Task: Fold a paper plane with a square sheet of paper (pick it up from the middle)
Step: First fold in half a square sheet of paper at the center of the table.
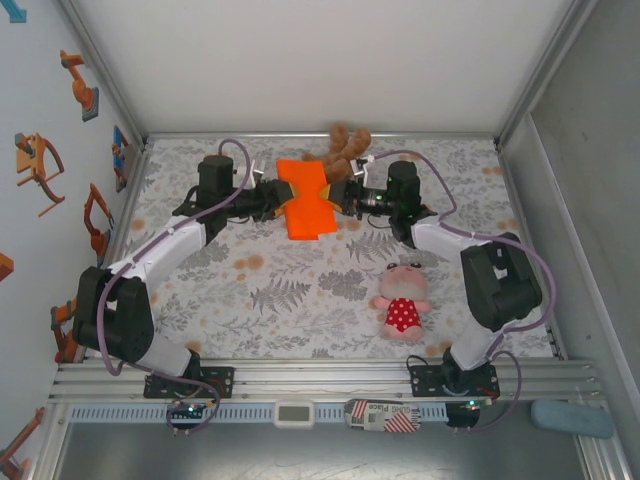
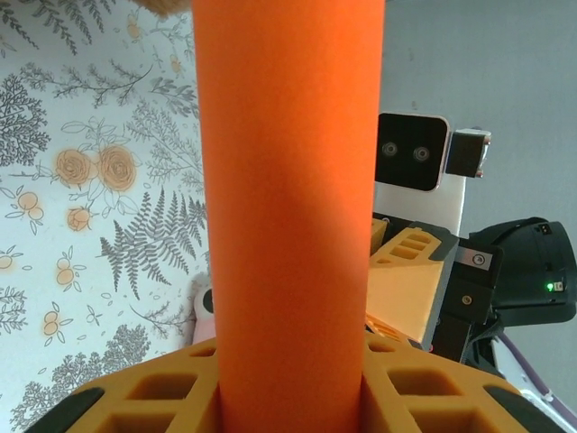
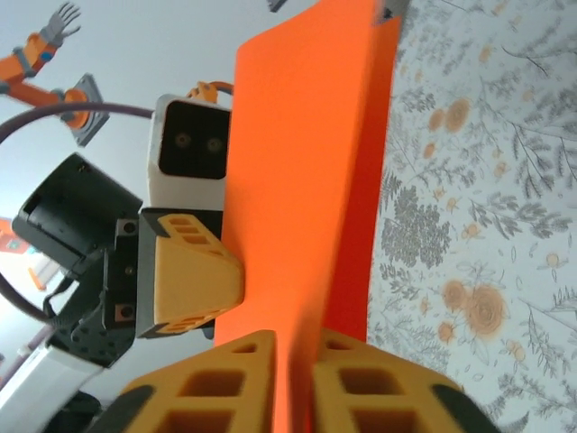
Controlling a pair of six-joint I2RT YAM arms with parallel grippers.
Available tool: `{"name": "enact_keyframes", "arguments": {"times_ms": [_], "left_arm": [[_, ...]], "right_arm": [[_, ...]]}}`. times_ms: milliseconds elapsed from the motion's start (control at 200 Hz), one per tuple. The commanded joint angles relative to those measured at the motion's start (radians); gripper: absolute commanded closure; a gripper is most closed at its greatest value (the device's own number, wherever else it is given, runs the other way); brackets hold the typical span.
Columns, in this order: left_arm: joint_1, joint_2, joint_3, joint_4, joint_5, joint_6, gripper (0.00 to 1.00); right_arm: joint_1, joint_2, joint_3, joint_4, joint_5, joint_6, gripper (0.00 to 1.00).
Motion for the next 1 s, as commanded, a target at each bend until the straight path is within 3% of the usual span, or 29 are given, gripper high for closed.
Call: {"name": "enact_keyframes", "arguments": {"times_ms": [0, 115, 195, 326, 531, 716, 906, 992], "left_arm": [[0.004, 0.018, -0.017, -0.008, 0.026, 0.029, 0.65], [0.004, 0.022, -0.024, -0.018, 0.02, 0.032, 0.59], [0.004, 0.02, -0.033, -0.031, -0.002, 0.036, 0.51], [0.004, -0.006, -0.041, -0.105, -0.105, 0.069, 0.21], [0.01, -0.094, -0.106, -0.185, -0.313, 0.113, 0.0], [0.013, -0.138, -0.19, -0.119, -0.363, 0.079, 0.04], [0.013, -0.124, -0.267, -0.021, -0.349, 0.016, 0.04], [0.011, -0.106, -0.288, 0.012, -0.336, -0.002, 0.04]], "right_arm": [[-0.005, -0.065, 0.046, -0.192, 0.032, -0.143, 0.92], [-0.005, -0.112, 0.058, -0.336, 0.084, -0.236, 1.0], [-0.006, -0.133, 0.061, -0.394, 0.108, -0.264, 1.0], [-0.02, -0.174, 0.069, -0.507, 0.163, -0.31, 1.0], [-0.068, -0.271, 0.15, -0.851, 0.303, -0.491, 1.0], [-0.065, -0.275, 0.252, -1.066, 0.383, -0.572, 1.0], [0.03, -0.184, 0.271, -1.073, 0.448, -0.52, 1.0], [0.078, -0.127, 0.248, -0.991, 0.45, -0.458, 1.0]]}}
